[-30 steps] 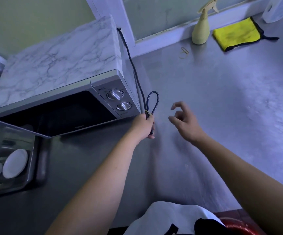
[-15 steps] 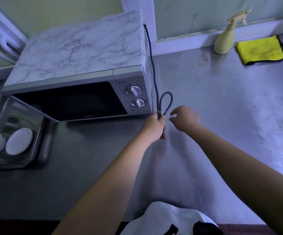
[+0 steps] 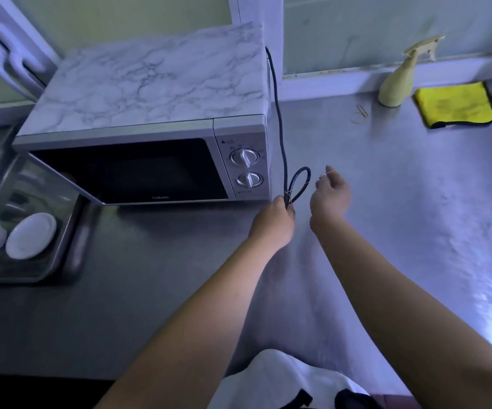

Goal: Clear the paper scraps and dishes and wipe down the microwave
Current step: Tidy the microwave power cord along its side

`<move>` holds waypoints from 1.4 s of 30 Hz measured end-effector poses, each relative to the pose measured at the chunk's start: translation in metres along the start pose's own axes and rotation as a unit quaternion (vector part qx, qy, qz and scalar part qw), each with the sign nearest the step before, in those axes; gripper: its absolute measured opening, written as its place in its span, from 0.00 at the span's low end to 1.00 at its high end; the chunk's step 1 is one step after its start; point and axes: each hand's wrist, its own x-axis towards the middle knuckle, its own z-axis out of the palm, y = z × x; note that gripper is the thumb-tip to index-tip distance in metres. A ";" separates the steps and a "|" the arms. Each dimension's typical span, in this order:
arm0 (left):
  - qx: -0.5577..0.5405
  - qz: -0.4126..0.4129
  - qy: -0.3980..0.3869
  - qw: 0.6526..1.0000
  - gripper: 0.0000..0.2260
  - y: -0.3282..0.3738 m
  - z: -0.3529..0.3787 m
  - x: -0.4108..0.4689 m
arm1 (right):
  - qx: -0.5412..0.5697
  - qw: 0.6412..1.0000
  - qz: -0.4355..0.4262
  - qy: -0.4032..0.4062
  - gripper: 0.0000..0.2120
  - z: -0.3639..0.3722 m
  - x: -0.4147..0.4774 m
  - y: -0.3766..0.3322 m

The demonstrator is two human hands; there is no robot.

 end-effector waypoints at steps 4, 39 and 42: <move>0.010 0.027 0.002 1.000 0.12 0.009 0.000 0.002 | -0.312 0.912 -0.242 -0.107 0.24 -0.016 0.008 0.011; 0.111 0.117 0.030 0.986 0.20 -0.018 0.002 -0.008 | 0.063 0.842 0.285 -0.454 0.12 -0.023 -0.012 0.010; -0.039 0.117 0.135 0.983 0.08 -0.018 0.004 -0.023 | 0.071 0.848 0.288 -0.439 0.20 -0.026 -0.010 0.015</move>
